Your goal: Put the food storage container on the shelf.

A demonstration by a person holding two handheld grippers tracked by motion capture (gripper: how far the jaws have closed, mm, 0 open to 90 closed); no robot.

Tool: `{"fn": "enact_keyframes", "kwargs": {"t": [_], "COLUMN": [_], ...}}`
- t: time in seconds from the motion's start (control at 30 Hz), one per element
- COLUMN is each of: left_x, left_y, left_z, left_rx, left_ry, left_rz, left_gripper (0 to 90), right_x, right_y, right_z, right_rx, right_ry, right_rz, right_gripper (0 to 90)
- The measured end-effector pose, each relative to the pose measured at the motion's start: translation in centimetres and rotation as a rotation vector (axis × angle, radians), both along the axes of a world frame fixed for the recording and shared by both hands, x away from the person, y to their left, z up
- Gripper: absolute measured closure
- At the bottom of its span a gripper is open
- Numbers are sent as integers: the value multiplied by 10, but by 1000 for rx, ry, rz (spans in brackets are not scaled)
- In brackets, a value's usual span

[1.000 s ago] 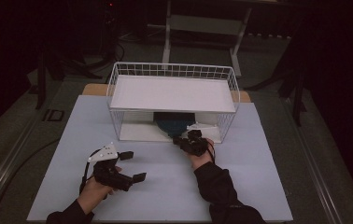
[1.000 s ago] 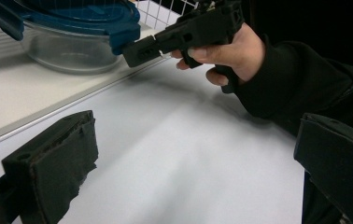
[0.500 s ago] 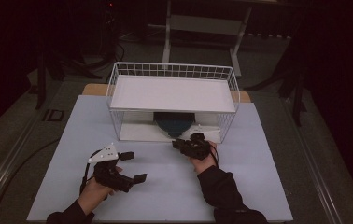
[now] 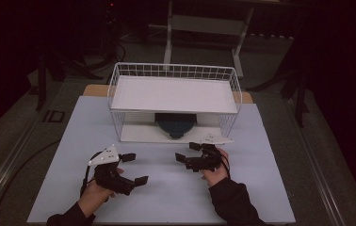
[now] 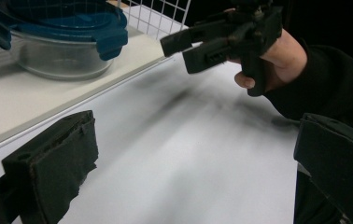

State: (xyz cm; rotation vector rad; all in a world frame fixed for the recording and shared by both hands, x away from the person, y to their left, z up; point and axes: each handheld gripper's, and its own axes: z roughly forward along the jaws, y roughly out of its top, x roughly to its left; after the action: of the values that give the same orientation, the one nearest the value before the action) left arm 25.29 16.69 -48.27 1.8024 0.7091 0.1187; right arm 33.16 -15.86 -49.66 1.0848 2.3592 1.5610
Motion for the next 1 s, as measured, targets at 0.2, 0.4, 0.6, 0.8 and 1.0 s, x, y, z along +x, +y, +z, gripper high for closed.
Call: {"fn": "enact_keyframes", "kwargs": {"t": [0.2,0.4,0.6,0.8,1.0], "left_x": [-2,-6,-11,-16,-22], "left_y": [1,3,8,13,19], "left_z": [0,2,2,4,2], "left_rx": [11,10,5,10,3], "left_ry": [-3,-11,-11,-18,-21], "left_rz": [-3,-6,-3,-2,-5], "left_gripper": [0,0,0,0,0], "right_x": [-13,-25,-39,-51,-63], "right_y": [-8,-23,-38,-51,-63], "right_z": [1,3,4,6,9], "right_rx": [-26,-13,-18,-24,-13], "right_ry": [-22,-24,-29,-32,-39], "right_rz": [-2,-12,-7,-10,-27], "right_gripper": [172,173,166,162,162]}}
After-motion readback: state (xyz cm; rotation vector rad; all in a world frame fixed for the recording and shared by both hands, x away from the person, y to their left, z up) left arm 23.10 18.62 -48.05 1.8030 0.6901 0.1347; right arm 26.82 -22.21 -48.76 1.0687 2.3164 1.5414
